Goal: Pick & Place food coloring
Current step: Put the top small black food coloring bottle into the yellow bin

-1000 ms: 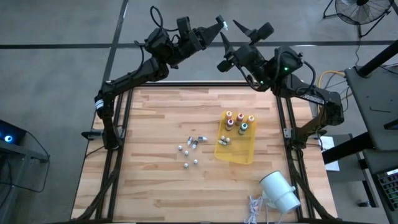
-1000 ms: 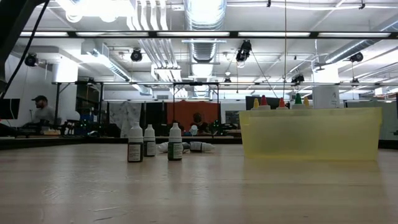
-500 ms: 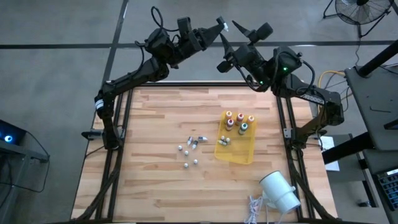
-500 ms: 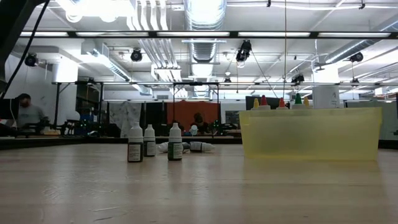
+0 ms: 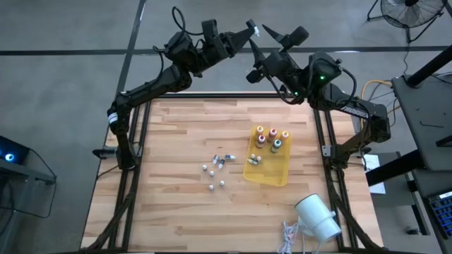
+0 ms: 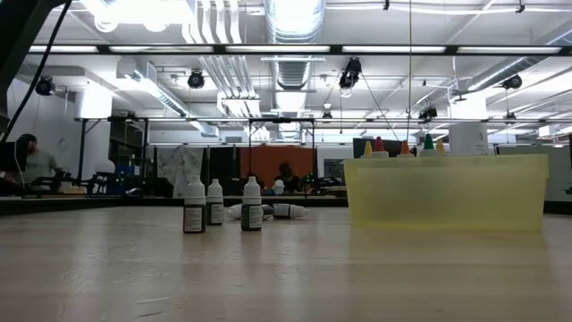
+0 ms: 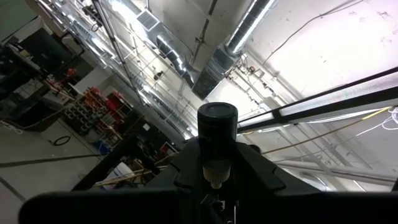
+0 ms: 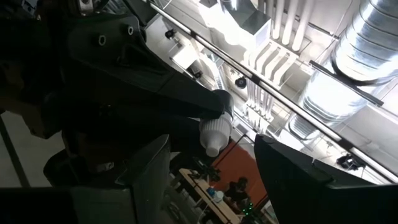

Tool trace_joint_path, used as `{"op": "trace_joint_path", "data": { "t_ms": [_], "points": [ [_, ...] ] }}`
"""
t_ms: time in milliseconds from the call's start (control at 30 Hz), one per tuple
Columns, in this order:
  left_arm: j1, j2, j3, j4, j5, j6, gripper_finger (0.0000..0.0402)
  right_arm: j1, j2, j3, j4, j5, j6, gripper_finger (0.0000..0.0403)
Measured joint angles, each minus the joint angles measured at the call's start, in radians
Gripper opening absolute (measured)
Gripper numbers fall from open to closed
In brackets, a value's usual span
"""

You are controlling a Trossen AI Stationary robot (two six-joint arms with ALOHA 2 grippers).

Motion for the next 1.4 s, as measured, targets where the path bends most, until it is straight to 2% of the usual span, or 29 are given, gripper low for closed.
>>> {"op": "trace_joint_path", "data": {
  "t_ms": [933, 1400],
  "points": [
    [0.008, 0.0, 0.0, -0.006, 0.01, -0.002, 0.0049, 0.0, -0.004, 0.003, 0.004, -0.01, -0.007, 0.0223],
    [0.008, 0.0, 0.0, -0.004, 0.022, -0.009, 0.0049, -0.001, -0.004, 0.003, 0.003, -0.012, -0.007, 0.0126]
  ]
}}
